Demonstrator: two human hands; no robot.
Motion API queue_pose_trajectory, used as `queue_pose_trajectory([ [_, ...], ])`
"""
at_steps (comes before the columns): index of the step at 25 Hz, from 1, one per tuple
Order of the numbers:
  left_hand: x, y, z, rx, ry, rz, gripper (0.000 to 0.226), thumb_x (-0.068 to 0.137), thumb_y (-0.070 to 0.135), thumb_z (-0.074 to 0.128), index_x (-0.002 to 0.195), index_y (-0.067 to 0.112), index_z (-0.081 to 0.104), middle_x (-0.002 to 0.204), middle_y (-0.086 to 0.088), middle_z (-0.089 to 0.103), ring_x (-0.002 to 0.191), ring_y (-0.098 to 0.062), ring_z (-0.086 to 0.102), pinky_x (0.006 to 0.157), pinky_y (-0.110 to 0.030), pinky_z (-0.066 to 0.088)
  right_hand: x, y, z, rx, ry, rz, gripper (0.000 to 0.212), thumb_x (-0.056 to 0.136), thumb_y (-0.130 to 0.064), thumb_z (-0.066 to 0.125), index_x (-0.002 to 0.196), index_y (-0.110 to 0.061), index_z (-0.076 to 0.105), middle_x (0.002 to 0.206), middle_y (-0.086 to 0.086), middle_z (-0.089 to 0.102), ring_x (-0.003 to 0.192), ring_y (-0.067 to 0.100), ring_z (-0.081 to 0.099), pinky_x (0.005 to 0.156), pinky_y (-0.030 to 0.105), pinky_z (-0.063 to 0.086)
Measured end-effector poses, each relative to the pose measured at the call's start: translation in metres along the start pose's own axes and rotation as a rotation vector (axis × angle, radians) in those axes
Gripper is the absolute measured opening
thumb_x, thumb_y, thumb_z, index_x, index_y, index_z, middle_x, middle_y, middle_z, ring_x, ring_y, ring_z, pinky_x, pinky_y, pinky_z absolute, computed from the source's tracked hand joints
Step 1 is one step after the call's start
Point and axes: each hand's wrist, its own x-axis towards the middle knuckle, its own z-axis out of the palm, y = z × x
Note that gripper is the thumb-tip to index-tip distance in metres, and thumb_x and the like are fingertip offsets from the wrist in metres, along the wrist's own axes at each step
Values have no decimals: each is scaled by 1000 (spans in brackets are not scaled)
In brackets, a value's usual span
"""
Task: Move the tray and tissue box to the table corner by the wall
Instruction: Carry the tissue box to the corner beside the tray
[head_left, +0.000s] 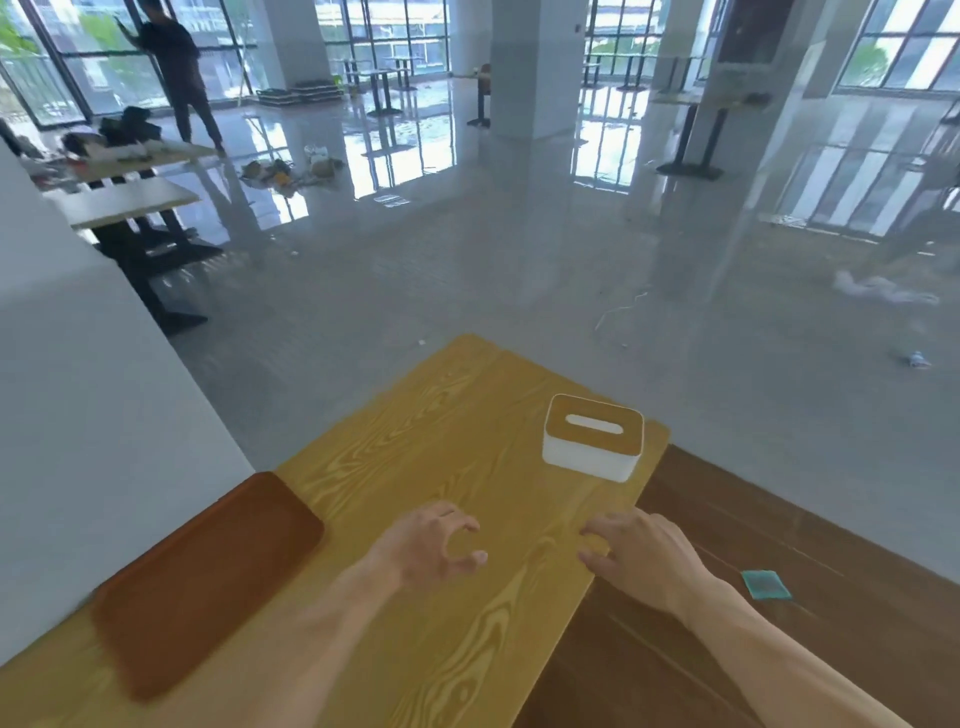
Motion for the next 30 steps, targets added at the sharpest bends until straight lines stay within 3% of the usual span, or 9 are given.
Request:
queue_pose_trajectory([
  [5,57,69,13,69,-65,60,60,93,65,47,139,27,51,147,7,49,133,-15,47,110,-37,36,-29,92,-3,15,25,68,42,97,-55,42,129,-34,61,122,-8,69,111,16,61,90,37,47],
  [12,105,116,25,97,-113,74,56,92,63,47,138,31,51,145,10,50,131,-12,47,110,-37,37,-41,160,4,89,-9,148,45,96,-57,44,129,-33,61,127,-8,67,116,18,59,92,38,47],
  [23,180,90,19,48,-151,39,57,90,61,54,138,30,50,144,10,49,132,-10,45,112,-38,35,29,194,15,152,-50,179,48,95,-57,46,136,-34,55,130,-9,64,117,16,58,92,37,47],
  [30,256,56,6,87,-146,61,75,87,65,53,150,29,36,158,6,32,146,-19,27,121,-43,20,117,197,16,130,-63,166,70,91,-61,53,152,-30,36,156,-6,42,147,17,30,120,41,28],
])
